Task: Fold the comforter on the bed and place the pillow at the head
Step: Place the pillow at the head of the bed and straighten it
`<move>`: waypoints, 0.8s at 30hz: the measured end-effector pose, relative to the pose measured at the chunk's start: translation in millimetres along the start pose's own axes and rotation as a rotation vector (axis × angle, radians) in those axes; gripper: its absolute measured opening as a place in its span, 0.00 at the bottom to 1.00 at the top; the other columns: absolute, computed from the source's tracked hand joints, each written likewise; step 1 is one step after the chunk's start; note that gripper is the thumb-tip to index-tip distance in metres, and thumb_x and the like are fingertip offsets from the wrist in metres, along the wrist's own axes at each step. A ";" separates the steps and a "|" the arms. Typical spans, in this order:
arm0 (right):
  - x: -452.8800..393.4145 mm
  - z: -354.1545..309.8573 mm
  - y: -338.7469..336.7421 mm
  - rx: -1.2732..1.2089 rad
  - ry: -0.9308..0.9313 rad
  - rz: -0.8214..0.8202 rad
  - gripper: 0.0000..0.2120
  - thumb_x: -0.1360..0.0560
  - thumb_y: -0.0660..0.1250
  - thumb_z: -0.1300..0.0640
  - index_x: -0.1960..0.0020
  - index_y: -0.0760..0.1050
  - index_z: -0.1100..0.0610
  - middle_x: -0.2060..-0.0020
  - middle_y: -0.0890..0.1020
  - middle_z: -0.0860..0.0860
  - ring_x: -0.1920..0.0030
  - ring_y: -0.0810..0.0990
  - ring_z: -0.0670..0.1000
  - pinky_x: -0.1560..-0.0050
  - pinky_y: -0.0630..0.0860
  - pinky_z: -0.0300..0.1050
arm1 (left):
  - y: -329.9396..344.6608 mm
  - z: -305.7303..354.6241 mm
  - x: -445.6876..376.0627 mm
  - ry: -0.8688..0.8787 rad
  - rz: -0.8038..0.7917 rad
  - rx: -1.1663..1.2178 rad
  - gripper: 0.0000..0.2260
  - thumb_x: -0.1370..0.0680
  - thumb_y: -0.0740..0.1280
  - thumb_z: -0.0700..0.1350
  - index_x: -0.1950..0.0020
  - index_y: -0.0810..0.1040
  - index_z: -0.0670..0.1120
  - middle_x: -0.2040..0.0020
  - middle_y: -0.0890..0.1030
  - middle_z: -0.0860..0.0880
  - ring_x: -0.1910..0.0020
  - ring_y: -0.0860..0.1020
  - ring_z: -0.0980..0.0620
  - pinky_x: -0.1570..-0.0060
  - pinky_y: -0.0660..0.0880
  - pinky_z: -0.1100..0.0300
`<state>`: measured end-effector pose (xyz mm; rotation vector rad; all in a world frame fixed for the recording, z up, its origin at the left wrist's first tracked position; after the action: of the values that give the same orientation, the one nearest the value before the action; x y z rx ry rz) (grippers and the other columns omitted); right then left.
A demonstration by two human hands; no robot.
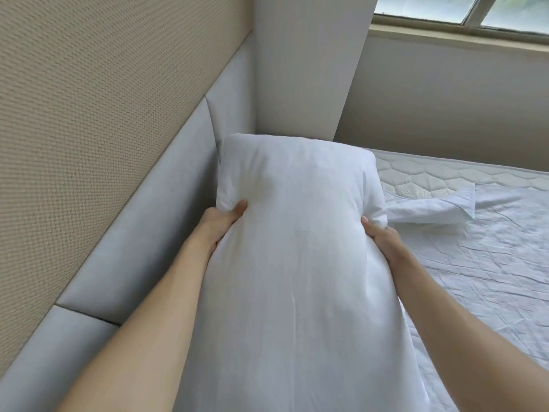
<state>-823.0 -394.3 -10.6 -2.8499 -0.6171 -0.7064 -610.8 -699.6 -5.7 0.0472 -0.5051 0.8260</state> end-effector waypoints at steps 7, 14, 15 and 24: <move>-14.5 -24.3 -13.0 -0.159 -0.112 0.066 0.18 0.26 0.75 0.56 0.39 0.80 0.63 0.48 0.86 0.57 0.48 0.86 0.55 0.51 0.80 0.48 | -19.2 36.5 -11.6 0.241 0.039 0.111 0.06 0.25 0.75 0.46 0.50 0.82 0.48 0.56 0.85 0.54 0.58 0.85 0.60 0.63 0.79 0.68; -21.0 -35.5 -13.6 0.116 -0.141 0.142 0.16 0.27 0.74 0.55 0.43 0.78 0.63 0.48 0.85 0.60 0.53 0.84 0.56 0.48 0.82 0.56 | -10.5 26.5 -28.3 0.216 0.126 -0.019 0.17 0.24 0.75 0.48 0.40 0.76 0.42 0.50 0.83 0.50 0.53 0.83 0.54 0.63 0.74 0.67; -17.8 -31.4 -13.7 0.196 -0.121 0.162 0.23 0.28 0.72 0.51 0.39 0.75 0.63 0.44 0.83 0.61 0.50 0.83 0.56 0.46 0.81 0.57 | -10.1 20.9 -29.3 0.187 0.148 -0.075 0.21 0.24 0.74 0.49 0.37 0.73 0.39 0.46 0.81 0.47 0.49 0.82 0.49 0.61 0.74 0.65; 121.3 -29.5 65.1 1.123 -0.613 0.025 0.32 0.20 0.41 0.33 0.19 0.44 0.39 0.19 0.40 0.38 0.19 0.36 0.48 0.21 0.39 0.57 | 67.3 33.8 123.7 0.730 0.058 -0.884 0.30 0.21 0.51 0.64 0.19 0.57 0.57 0.17 0.51 0.53 0.18 0.47 0.50 0.22 0.49 0.48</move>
<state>-710.1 -416.9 70.5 -1.9195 -0.7186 0.4627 -602.6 -575.9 69.2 -1.0517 -0.1383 0.5612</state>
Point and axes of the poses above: each hand's wrist, its own x-axis away from the middle knuckle, its own y-axis out of the palm, z = x × y, the point moved 9 cm from there along -x, towards the middle knuckle
